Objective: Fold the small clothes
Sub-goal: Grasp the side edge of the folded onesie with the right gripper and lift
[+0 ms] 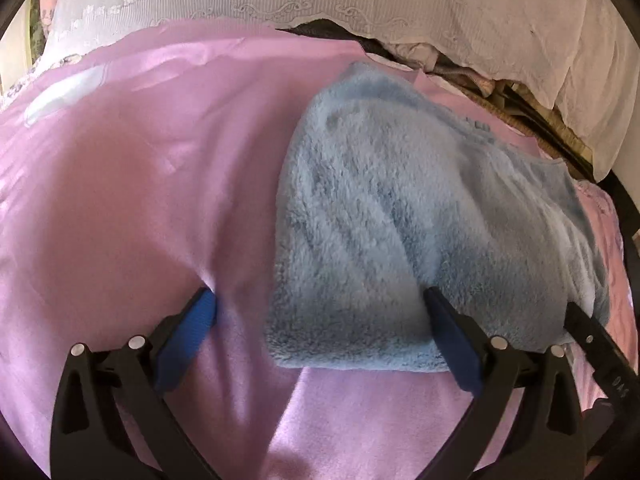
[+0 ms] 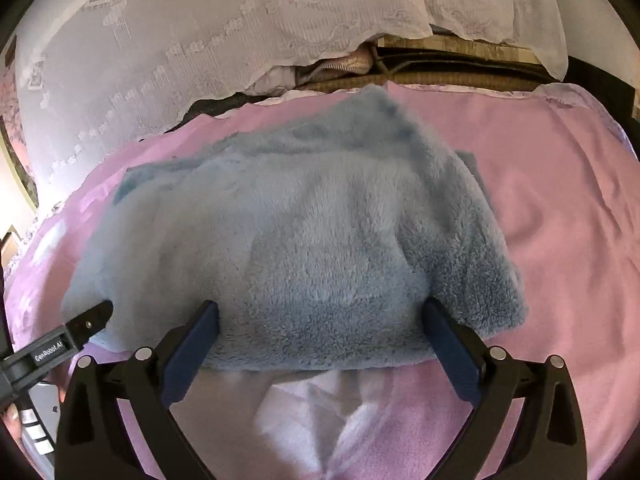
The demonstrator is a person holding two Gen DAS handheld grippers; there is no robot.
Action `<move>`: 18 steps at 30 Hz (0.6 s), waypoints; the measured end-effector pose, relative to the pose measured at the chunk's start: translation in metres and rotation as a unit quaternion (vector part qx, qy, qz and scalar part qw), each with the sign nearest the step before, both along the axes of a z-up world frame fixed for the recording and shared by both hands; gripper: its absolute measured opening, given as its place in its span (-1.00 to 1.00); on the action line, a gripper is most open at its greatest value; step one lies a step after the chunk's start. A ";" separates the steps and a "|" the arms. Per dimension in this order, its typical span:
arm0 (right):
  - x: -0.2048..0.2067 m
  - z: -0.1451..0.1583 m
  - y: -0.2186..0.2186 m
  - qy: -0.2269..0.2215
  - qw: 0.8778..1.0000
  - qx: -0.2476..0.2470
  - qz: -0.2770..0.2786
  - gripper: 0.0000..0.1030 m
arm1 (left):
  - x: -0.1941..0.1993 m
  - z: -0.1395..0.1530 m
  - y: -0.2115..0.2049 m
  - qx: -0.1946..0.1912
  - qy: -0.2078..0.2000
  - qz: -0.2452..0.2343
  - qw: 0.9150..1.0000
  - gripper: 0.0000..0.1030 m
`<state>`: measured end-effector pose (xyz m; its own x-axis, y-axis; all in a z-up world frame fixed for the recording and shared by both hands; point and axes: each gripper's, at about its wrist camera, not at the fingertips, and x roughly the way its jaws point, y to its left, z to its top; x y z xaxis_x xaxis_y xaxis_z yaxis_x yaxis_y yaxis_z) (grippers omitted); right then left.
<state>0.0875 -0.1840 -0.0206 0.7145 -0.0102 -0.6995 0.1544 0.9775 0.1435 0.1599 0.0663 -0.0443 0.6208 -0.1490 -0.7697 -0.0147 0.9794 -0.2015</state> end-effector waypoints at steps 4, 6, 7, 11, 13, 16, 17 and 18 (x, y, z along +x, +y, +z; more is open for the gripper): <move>-0.024 0.013 -0.018 -0.071 0.996 0.053 -0.012 0.93 | -0.008 0.002 0.006 -0.031 -0.011 0.000 0.999 0.92; -0.036 0.016 -0.034 -0.099 0.990 0.100 -0.026 0.93 | -0.012 0.003 0.010 -0.045 -0.018 0.000 0.999 0.92; -0.035 0.014 -0.042 -0.096 0.987 0.128 -0.025 0.93 | -0.014 0.005 0.011 -0.051 -0.021 0.000 0.998 0.92; -0.039 -0.002 -0.061 -0.059 0.974 0.217 -0.034 0.93 | -0.016 0.002 0.008 -0.048 -0.012 -0.011 0.999 0.91; -0.048 -0.005 -0.065 -0.052 0.970 0.234 -0.039 0.93 | -0.019 0.002 0.008 -0.049 -0.013 -0.016 0.999 0.91; -0.065 -0.006 -0.067 -0.052 0.964 0.260 -0.032 0.93 | -0.023 0.002 0.008 -0.045 -0.012 -0.019 0.999 0.91; -0.069 -0.007 -0.067 -0.051 0.962 0.267 -0.030 0.93 | -0.025 0.002 0.007 -0.042 -0.012 -0.020 0.999 0.91; -0.073 -0.007 -0.067 -0.049 0.960 0.273 -0.028 0.93 | -0.026 0.002 0.006 -0.038 -0.011 -0.021 0.999 0.91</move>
